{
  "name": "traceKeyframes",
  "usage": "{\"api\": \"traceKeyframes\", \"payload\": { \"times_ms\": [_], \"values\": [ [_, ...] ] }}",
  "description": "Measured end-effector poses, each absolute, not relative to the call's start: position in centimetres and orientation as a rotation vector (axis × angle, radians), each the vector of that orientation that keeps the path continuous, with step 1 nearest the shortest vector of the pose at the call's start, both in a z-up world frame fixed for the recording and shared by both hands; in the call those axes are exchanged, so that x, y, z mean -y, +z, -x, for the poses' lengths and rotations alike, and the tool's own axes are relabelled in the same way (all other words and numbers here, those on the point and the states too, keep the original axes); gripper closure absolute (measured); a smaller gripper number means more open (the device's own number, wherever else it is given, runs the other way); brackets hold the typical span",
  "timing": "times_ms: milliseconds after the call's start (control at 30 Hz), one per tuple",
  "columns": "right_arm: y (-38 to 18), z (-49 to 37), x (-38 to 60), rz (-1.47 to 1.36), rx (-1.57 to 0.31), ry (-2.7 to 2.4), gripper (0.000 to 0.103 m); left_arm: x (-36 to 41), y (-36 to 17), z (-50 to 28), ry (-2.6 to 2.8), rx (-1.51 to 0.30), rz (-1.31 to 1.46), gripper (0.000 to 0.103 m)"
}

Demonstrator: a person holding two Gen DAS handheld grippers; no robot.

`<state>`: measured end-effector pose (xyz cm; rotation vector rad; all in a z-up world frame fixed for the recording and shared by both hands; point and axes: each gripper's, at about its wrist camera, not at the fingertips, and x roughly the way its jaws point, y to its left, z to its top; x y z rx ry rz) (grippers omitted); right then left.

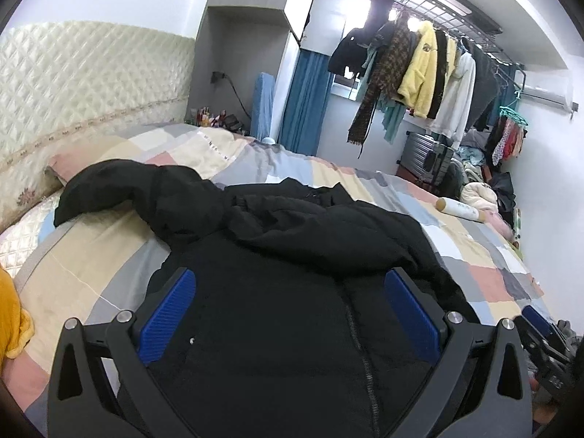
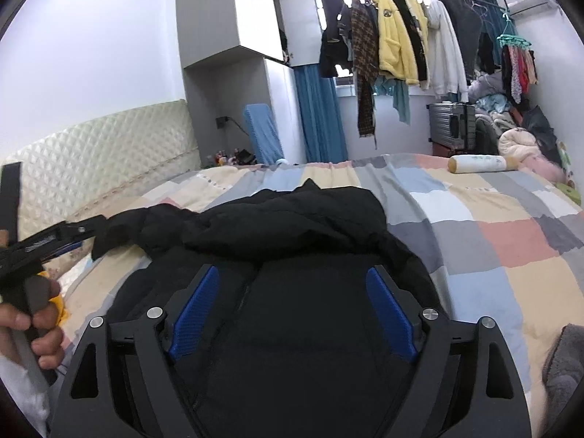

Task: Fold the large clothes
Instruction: 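Release the sleeve from the right gripper and move the left gripper to the other cuff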

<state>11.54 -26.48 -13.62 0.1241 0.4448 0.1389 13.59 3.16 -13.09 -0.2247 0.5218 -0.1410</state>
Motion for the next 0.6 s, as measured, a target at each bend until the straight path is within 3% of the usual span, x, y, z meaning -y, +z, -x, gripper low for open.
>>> {"api": "traceKeyframes", "payload": {
  "times_ms": [333, 600],
  "values": [
    [-14.4, -11.4, 26.5, -0.139, -0.459, 0.15, 0.014, -11.4, -13.2, -18.9, 0.002, -0.57, 0.242, 0.0],
    [-15.3, -12.4, 26.1, -0.142, -0.494, 0.136, 0.013, -22.1, -13.8, -23.6, 0.168, -0.547, 0.478, 0.0]
  ]
}}
